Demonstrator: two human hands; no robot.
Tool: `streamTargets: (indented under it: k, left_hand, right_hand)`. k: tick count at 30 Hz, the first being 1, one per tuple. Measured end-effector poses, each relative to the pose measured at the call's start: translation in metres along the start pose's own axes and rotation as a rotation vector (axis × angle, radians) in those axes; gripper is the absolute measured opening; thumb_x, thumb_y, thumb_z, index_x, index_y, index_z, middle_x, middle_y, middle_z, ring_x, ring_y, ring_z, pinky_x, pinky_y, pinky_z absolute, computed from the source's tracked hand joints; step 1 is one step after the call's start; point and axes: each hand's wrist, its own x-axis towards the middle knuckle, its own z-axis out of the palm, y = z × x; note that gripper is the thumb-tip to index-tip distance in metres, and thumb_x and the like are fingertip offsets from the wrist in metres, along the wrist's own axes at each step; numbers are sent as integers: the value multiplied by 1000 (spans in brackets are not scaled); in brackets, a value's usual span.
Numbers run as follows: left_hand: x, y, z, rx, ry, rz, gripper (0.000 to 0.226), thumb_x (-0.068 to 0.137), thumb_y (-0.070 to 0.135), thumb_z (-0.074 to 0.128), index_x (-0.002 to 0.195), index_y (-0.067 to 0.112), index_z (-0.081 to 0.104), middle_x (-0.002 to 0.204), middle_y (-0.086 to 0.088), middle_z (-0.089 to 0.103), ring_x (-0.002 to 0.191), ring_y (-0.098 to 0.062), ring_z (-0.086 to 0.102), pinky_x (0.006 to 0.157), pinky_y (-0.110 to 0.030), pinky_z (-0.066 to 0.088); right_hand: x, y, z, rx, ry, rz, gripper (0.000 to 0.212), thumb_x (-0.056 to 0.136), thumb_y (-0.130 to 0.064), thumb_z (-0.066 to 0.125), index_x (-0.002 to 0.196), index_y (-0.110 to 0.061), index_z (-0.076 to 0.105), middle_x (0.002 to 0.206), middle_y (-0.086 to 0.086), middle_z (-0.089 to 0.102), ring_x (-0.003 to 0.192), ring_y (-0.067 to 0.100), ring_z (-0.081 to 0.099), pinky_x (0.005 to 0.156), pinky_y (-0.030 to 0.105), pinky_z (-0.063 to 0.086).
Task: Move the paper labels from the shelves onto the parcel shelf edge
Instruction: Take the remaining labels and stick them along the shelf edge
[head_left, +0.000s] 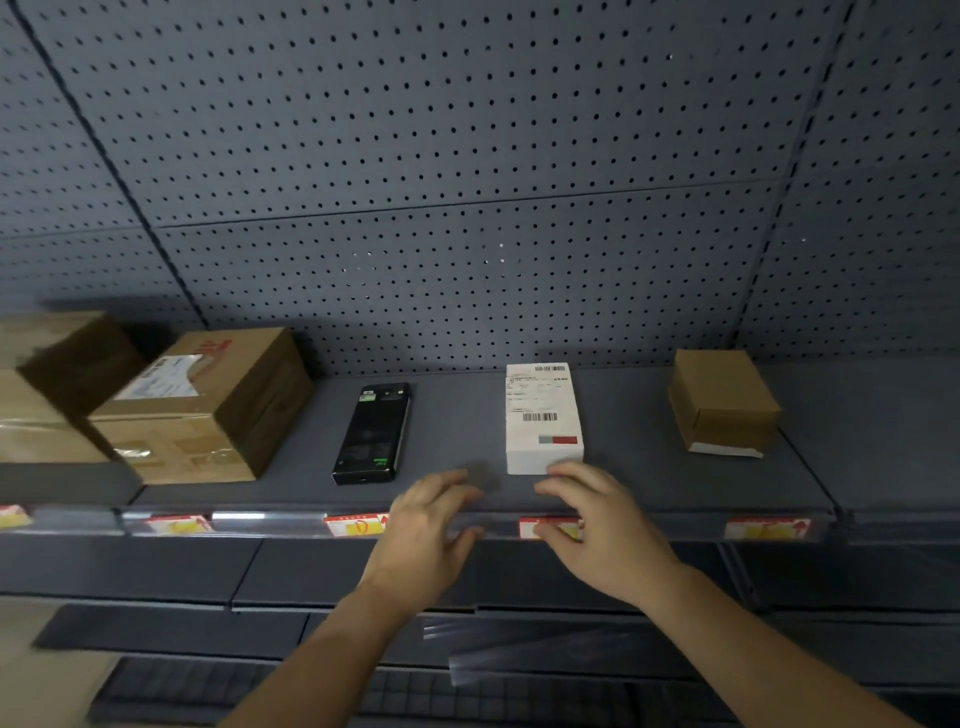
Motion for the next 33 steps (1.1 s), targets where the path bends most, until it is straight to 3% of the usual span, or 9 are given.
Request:
streamTargets:
  k: [6, 15, 21, 27, 33]
  left_hand:
    - [-28, -46, -51, 135, 70, -123, 24, 79, 30, 75, 101, 30, 67, 114, 7, 62, 104, -18, 59, 86, -39, 50]
    - [-51, -112, -85, 227, 32, -155, 21, 78, 27, 78, 96, 29, 68, 100, 7, 65, 90, -16, 59, 76, -32, 48]
    - [-48, -164, -84, 139, -9, 30, 17, 77, 25, 74, 91, 32, 66, 101, 11, 62, 89, -16, 58, 70, -33, 48]
    - [-43, -184, -81, 56, -57, 142, 13, 80, 26, 69, 92, 29, 70, 107, 11, 63, 100, -15, 57, 77, -34, 48]
    - [-39, -182, -76, -19, -57, 107, 9, 79, 22, 74, 83, 28, 69, 101, 14, 64, 95, -12, 58, 78, -30, 45]
  right_hand:
    - [27, -39, 32, -31, 4, -116, 32, 88, -38, 65, 117, -26, 67, 128, -11, 54, 117, 12, 51, 102, 35, 43]
    - [55, -105, 87, -92, -68, -93, 32, 95, -35, 57, 124, -25, 63, 132, -10, 52, 122, 9, 46, 107, 30, 39]
    - [63, -134, 123, -186, -26, 23, 32, 96, -38, 55, 126, -28, 61, 133, -13, 51, 122, 5, 45, 103, 19, 28]
    - [64, -148, 141, -267, 21, 136, 21, 89, -29, 68, 108, -23, 72, 115, -7, 64, 106, 12, 58, 95, 29, 44]
    - [64, -146, 142, -311, 12, 160, 19, 92, -30, 64, 108, -25, 73, 117, -7, 64, 105, 12, 58, 95, 30, 46]
